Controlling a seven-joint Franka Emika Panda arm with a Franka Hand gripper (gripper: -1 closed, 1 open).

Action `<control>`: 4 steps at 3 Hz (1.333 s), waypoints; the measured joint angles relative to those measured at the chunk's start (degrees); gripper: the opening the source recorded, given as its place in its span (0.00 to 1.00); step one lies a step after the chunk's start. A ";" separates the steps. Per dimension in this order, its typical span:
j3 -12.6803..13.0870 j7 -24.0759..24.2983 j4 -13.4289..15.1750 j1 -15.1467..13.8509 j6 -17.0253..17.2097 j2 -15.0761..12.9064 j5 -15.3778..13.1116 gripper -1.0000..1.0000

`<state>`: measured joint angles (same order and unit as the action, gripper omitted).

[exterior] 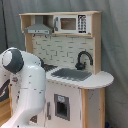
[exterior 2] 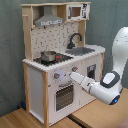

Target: Play with the kitchen

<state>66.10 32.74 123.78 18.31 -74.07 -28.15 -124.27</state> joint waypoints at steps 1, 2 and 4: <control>-0.03 5.90 1.54 -1.99 -1.06 0.00 0.00 1.00; -0.03 11.04 3.31 -4.38 -2.20 0.00 0.00 1.00; -0.04 16.57 4.18 -10.88 -9.22 0.50 -3.08 1.00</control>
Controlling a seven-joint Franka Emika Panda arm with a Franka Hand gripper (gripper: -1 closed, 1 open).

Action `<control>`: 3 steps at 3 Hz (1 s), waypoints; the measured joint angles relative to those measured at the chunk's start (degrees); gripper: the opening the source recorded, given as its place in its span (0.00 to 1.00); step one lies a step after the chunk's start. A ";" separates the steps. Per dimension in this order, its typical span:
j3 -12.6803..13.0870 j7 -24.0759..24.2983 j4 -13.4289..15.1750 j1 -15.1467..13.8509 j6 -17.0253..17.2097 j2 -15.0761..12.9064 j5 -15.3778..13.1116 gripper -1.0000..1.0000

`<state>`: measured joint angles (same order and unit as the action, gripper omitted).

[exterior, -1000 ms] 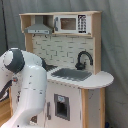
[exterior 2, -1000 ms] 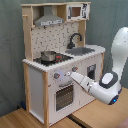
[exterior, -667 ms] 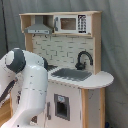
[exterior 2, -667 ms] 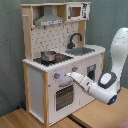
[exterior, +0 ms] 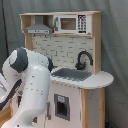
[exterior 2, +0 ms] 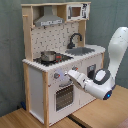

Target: Play with the kitchen

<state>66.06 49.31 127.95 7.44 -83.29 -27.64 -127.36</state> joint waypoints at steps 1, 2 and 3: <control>0.24 4.77 -0.25 -0.36 -2.12 -0.07 -2.63 1.00; 0.31 10.51 -0.20 0.65 -2.63 -0.51 -2.89 1.00; 0.31 16.76 -0.33 1.78 -2.96 -1.27 -3.49 1.00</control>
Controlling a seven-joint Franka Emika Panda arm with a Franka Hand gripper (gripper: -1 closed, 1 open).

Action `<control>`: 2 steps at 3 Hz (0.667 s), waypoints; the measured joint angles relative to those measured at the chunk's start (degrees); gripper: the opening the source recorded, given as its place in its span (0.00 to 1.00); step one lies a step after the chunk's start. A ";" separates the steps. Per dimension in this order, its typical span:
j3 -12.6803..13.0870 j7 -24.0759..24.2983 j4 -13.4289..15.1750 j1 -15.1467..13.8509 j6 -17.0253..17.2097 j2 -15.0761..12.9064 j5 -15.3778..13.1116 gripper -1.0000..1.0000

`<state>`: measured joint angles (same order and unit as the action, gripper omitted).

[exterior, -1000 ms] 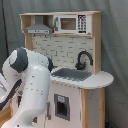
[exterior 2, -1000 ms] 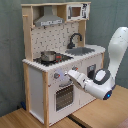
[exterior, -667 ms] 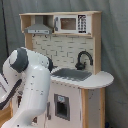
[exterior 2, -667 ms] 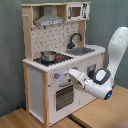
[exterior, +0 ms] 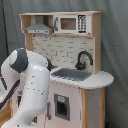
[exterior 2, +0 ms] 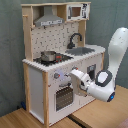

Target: Play with the kitchen

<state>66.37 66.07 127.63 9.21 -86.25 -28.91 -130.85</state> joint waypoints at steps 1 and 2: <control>-0.48 5.70 -1.06 0.22 -0.52 -0.62 -0.46 1.00; -2.26 7.64 -4.91 0.17 -2.73 -2.93 -1.40 1.00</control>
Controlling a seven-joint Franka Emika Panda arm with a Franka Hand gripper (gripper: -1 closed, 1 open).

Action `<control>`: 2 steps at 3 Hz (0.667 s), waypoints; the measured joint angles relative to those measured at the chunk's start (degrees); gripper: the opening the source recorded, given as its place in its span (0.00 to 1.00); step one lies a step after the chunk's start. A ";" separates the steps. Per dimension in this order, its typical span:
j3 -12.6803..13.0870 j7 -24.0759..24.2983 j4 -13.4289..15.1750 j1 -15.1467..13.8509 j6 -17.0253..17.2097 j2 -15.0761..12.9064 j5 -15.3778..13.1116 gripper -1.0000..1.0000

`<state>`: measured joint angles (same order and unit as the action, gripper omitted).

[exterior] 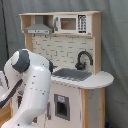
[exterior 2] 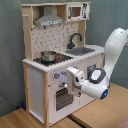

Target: Play with the kitchen

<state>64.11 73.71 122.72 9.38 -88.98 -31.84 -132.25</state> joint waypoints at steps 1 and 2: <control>-2.98 -0.09 -3.11 -0.15 -1.81 -2.70 -2.24 1.00; -4.74 -2.15 -6.52 -0.11 -5.57 -3.48 -2.71 1.00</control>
<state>59.37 71.56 116.20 9.28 -94.55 -35.32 -134.96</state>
